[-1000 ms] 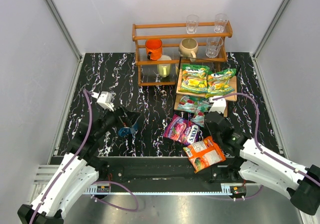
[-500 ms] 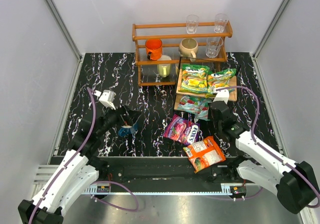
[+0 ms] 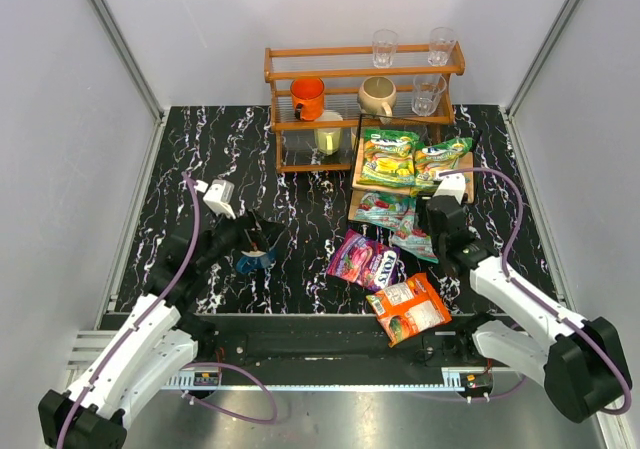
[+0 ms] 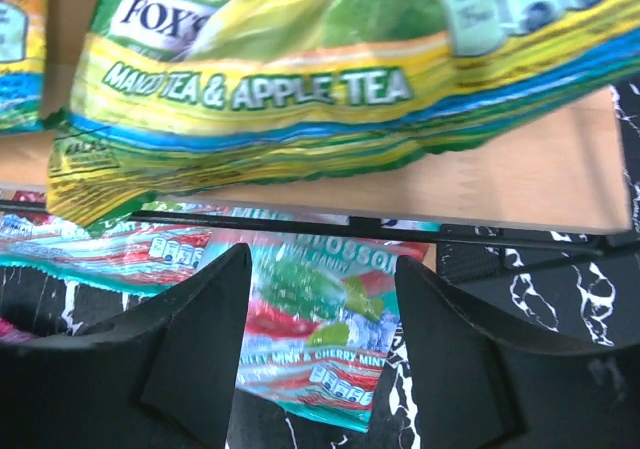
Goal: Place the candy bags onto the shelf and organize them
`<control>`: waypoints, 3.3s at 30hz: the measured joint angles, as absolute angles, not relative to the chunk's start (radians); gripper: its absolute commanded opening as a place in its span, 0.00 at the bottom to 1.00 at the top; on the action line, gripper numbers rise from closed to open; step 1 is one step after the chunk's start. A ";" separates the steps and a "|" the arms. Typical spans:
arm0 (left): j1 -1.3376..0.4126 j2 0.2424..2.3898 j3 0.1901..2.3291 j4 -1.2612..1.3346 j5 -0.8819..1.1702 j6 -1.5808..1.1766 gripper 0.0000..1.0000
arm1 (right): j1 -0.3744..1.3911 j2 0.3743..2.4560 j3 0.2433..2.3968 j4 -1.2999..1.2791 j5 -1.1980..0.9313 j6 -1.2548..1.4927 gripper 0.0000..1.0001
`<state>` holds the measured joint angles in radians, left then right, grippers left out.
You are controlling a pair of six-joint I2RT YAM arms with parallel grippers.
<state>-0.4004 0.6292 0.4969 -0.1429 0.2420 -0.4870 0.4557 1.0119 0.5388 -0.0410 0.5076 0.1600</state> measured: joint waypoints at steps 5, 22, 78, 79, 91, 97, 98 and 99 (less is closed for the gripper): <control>-0.400 0.630 0.497 -0.130 0.247 -0.487 0.99 | 0.455 0.955 0.540 -0.055 0.564 0.187 0.68; -0.400 0.576 0.480 -0.135 0.251 -0.495 0.99 | 0.452 0.834 0.444 -0.307 0.466 0.836 0.42; -0.400 0.572 0.479 -0.143 0.245 -0.493 0.99 | 0.451 1.087 0.355 -0.215 0.470 1.205 0.08; -0.400 0.572 0.479 -0.143 0.245 -0.493 0.99 | 0.451 1.092 0.355 -0.204 0.474 1.201 0.08; -0.400 0.580 0.470 -0.139 0.245 -0.492 0.99 | 0.451 1.105 0.356 -0.105 0.540 1.157 0.08; -0.400 0.591 0.464 -0.139 0.245 -0.489 0.99 | 0.451 1.148 0.370 -0.077 0.558 1.137 0.08; -0.400 0.591 0.464 -0.139 0.245 -0.489 0.99 | 0.451 1.155 0.373 -0.073 0.561 1.132 0.08; -0.400 0.591 0.464 -0.139 0.245 -0.489 0.99 | 0.451 1.162 0.378 -0.071 0.564 1.127 0.08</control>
